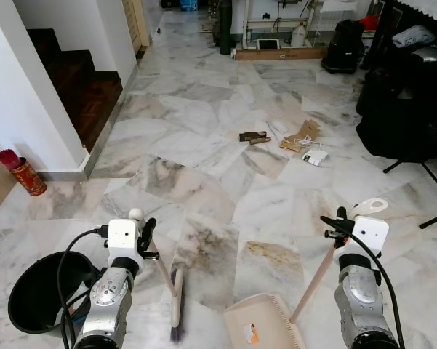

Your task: Sweep floor

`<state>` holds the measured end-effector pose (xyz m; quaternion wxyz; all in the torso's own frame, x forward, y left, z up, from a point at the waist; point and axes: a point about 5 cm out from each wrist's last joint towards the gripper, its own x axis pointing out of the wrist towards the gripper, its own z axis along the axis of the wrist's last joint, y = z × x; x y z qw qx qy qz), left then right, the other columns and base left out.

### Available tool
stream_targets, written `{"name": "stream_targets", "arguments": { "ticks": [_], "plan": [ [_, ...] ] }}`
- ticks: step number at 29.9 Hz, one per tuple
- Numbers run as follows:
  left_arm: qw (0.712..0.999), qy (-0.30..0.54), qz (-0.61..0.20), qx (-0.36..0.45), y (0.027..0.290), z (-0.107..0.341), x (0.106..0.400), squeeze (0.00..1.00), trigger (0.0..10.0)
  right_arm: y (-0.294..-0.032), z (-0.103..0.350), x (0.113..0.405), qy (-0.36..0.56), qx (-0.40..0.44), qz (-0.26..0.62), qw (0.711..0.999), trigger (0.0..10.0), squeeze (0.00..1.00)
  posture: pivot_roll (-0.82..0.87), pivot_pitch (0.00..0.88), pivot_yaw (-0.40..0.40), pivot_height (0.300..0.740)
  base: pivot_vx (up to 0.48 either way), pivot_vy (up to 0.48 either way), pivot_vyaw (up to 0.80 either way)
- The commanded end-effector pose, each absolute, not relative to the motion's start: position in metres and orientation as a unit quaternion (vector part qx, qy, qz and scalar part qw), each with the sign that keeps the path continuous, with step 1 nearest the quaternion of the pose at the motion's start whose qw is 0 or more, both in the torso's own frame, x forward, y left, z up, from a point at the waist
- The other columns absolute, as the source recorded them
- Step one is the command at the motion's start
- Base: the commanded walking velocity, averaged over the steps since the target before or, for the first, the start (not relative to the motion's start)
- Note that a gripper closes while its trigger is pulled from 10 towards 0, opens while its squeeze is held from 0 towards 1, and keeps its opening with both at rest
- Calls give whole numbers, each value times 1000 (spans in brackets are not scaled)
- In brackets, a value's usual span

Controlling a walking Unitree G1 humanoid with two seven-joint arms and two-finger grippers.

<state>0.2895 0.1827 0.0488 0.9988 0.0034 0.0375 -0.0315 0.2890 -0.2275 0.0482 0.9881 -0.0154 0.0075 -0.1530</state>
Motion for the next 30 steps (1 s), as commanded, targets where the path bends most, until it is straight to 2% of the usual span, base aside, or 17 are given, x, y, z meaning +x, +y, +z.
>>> {"name": "stream_targets", "arguments": {
  "ticks": [1, 3, 4, 6, 30],
  "plan": [
    [998, 49, -27, -4, 184, 44, 287, 0, 10000, -226, 56, 294, -10, -16, -151, 988, 10000, 0, -14, 0, 22, 740, 0, 0, 0],
    [998, 49, -26, -4, 184, 44, 287, 0, 10000, -225, 55, 294, -6, -15, -148, 989, 10000, 0, 0, 0, 0, 740, 0, 0, 0],
    [999, 46, -27, -5, 185, 47, 288, 0, 10000, -220, 54, 295, -3, -7, -135, 991, 10000, 0, -7, 0, 30, 740, 0, 0, 0],
    [999, 41, -27, -4, 185, 50, 289, 0, 10000, -212, 53, 296, -1, 3, -114, 993, 10000, 0, -7, 0, 30, 740, 0, 0, 0],
    [999, 41, -28, -4, 184, 50, 289, 0, 10000, -213, 52, 296, 0, 4, -114, 993, 10000, 0, -6, 0, 31, 740, 0, 0, 0]
  ]
}}
